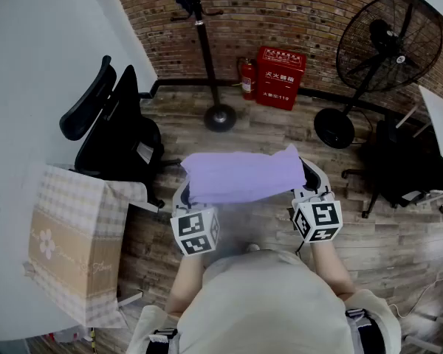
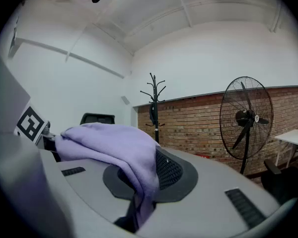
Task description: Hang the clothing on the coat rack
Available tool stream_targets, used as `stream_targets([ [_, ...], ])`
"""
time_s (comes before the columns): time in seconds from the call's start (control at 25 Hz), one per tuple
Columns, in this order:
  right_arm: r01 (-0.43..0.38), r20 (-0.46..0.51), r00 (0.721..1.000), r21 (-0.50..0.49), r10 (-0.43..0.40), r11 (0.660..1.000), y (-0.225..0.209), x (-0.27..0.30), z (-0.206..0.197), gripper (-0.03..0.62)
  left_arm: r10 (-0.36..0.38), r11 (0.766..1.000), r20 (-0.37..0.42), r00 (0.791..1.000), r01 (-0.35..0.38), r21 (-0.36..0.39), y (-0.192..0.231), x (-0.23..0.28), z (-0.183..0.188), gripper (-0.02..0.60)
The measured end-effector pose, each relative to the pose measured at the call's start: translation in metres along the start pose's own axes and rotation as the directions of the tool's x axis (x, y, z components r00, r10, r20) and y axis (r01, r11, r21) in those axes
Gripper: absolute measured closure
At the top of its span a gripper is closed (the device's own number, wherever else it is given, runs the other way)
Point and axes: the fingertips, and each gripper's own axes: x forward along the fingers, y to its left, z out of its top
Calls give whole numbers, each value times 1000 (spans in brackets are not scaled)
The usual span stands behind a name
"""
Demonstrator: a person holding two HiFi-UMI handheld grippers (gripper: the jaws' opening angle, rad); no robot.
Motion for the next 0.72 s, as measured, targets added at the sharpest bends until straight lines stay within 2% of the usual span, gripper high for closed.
stream_targets([
  [0.72, -55, 32, 998, -20, 56, 998, 12, -16, 9, 572, 26, 999, 40, 999, -25, -25, 0, -24, 2, 514],
])
